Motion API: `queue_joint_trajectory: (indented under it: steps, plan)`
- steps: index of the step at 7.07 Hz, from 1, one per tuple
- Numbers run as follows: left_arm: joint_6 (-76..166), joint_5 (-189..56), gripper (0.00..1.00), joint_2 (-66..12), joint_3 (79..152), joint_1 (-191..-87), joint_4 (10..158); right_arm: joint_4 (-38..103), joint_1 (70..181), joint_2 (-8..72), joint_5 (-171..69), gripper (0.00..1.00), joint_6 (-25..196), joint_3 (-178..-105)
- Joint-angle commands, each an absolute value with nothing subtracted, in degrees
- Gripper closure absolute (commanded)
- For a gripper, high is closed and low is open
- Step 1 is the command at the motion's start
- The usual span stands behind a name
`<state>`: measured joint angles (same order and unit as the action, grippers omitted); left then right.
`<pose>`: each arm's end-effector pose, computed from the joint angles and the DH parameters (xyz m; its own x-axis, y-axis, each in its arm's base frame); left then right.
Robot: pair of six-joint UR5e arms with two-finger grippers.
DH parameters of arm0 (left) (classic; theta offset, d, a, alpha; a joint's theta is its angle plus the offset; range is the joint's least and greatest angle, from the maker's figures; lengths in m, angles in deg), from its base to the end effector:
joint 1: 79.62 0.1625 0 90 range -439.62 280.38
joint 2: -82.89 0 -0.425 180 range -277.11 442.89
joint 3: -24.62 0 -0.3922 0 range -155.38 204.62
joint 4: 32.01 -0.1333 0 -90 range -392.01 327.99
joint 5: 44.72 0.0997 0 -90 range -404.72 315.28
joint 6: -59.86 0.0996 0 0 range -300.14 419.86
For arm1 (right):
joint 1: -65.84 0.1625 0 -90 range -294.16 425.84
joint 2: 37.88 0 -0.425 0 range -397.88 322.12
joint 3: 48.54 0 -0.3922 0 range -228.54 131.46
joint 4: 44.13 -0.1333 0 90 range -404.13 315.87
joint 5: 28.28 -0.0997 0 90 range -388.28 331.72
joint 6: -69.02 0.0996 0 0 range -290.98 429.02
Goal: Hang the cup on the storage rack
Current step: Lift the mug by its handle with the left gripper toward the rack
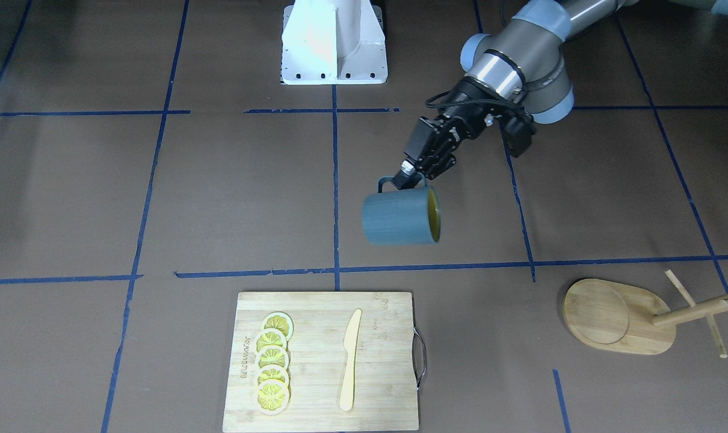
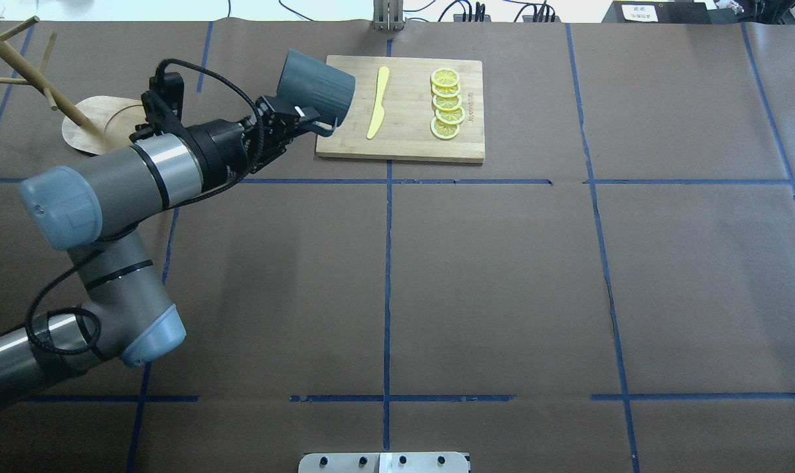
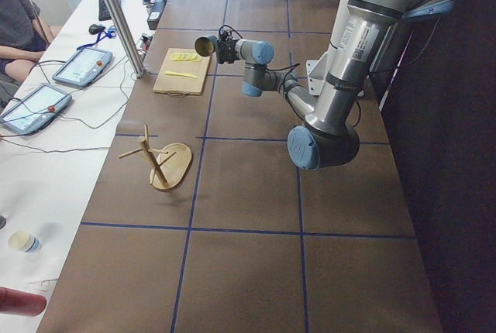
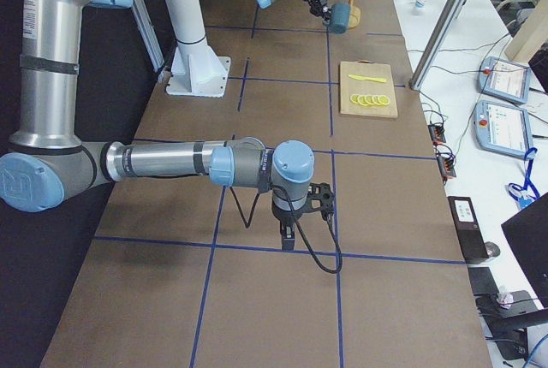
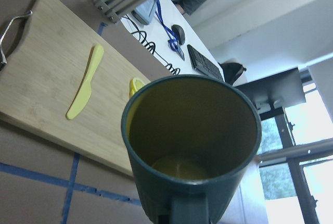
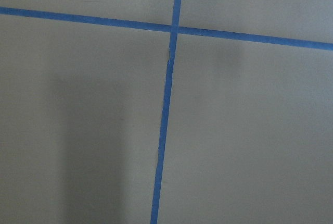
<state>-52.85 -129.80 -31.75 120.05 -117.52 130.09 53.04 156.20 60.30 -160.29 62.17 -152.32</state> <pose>0.3805 -0.4759 0.2339 -0.4153 -0.1642 -0.8948 0.5614 0.7277 -0.3941 0.0693 -0.4271 0.6216 0.7383 -0.0964 0.6675 0.0824 0.9952 0.0526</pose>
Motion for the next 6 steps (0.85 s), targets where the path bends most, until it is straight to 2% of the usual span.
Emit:
queue_joint_trajectory:
  steps: [1,6]
  plan:
    - [-69.26,-129.79,1.0,-31.63,119.98,-124.24,130.32,53.08,156.2,59.51,-160.29,0.0,62.17,-151.64]
    - [-91.35,-129.79,1.0,-27.61,117.8,-132.62,134.25,53.08,156.2,59.24,-160.21,0.0,62.17,-151.28]
